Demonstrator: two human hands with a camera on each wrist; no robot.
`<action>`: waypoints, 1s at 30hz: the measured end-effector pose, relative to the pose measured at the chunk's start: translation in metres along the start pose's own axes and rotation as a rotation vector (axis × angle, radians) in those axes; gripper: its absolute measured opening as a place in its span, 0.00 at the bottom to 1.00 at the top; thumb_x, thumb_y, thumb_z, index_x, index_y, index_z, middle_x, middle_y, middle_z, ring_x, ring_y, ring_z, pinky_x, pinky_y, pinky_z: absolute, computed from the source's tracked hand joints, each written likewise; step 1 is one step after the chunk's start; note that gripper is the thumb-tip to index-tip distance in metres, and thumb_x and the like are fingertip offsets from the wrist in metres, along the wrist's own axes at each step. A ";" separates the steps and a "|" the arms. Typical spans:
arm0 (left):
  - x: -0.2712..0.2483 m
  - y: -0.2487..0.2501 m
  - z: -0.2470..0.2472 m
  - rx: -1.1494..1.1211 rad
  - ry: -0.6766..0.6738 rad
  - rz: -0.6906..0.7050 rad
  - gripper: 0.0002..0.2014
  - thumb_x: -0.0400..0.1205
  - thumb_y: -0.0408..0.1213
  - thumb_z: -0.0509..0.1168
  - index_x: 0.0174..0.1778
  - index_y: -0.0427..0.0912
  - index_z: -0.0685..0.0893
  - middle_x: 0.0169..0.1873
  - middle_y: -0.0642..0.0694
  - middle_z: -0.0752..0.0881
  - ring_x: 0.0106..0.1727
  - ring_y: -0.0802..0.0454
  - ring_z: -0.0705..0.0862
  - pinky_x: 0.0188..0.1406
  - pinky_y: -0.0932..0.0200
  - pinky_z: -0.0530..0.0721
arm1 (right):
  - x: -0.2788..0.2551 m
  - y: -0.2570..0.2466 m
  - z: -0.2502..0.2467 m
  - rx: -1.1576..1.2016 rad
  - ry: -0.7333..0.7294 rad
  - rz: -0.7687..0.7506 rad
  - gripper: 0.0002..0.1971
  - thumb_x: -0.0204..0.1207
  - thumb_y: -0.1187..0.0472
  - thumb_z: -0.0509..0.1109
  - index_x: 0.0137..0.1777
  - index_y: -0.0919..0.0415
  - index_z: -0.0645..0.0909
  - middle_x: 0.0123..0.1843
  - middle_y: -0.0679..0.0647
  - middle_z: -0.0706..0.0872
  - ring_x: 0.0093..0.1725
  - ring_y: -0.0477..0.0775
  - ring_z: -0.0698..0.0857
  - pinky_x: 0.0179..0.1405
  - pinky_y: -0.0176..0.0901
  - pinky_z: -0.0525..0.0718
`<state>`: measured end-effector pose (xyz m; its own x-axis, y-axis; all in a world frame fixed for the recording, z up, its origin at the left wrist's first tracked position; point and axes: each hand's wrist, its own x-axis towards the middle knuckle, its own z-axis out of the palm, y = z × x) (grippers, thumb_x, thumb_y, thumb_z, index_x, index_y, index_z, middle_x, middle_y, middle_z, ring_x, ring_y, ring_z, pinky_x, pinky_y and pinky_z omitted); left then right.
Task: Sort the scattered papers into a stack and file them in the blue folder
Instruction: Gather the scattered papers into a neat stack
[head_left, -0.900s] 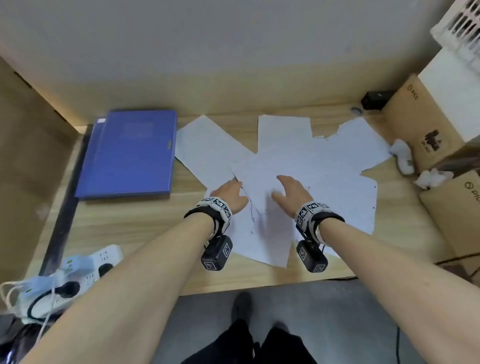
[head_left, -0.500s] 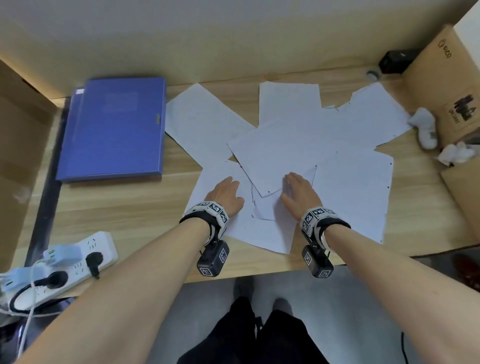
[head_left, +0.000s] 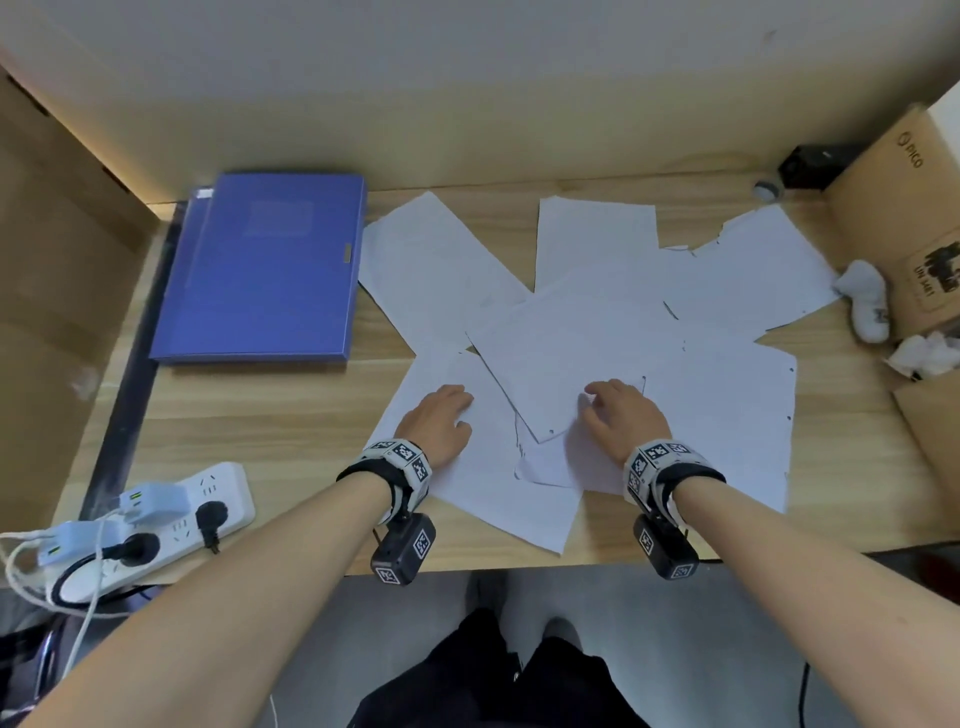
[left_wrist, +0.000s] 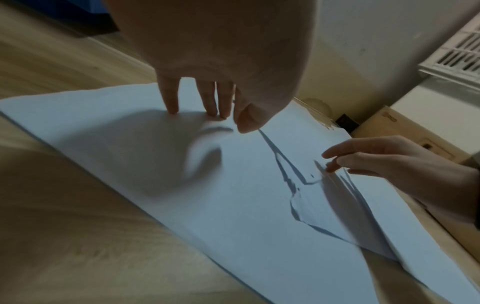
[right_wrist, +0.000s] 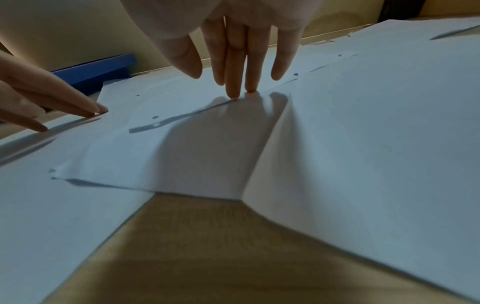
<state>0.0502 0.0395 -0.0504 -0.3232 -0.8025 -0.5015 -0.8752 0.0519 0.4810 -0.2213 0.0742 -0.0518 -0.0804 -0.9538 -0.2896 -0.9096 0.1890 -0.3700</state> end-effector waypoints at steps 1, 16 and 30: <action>-0.002 -0.004 -0.001 -0.049 0.048 0.007 0.23 0.85 0.34 0.58 0.79 0.43 0.72 0.82 0.48 0.68 0.81 0.46 0.68 0.77 0.49 0.69 | 0.001 -0.004 0.000 -0.019 0.001 -0.005 0.19 0.82 0.49 0.58 0.66 0.56 0.80 0.60 0.55 0.83 0.62 0.60 0.80 0.56 0.51 0.81; -0.002 -0.052 -0.005 -0.048 0.296 -0.448 0.38 0.69 0.54 0.78 0.68 0.42 0.69 0.64 0.42 0.79 0.65 0.39 0.78 0.57 0.46 0.80 | 0.014 -0.077 0.040 -0.243 -0.046 0.014 0.25 0.54 0.48 0.66 0.50 0.58 0.69 0.53 0.55 0.71 0.55 0.62 0.72 0.44 0.50 0.78; -0.026 -0.042 -0.034 -0.145 0.178 -0.344 0.12 0.78 0.38 0.63 0.55 0.45 0.86 0.50 0.44 0.90 0.48 0.38 0.87 0.45 0.52 0.86 | 0.011 -0.060 0.003 -0.122 -0.004 0.011 0.11 0.74 0.59 0.64 0.55 0.56 0.81 0.55 0.54 0.83 0.56 0.60 0.80 0.41 0.46 0.75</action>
<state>0.1071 0.0381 -0.0332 0.0575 -0.8494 -0.5246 -0.8575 -0.3111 0.4097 -0.1665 0.0532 -0.0354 -0.0887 -0.9508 -0.2968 -0.9516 0.1689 -0.2567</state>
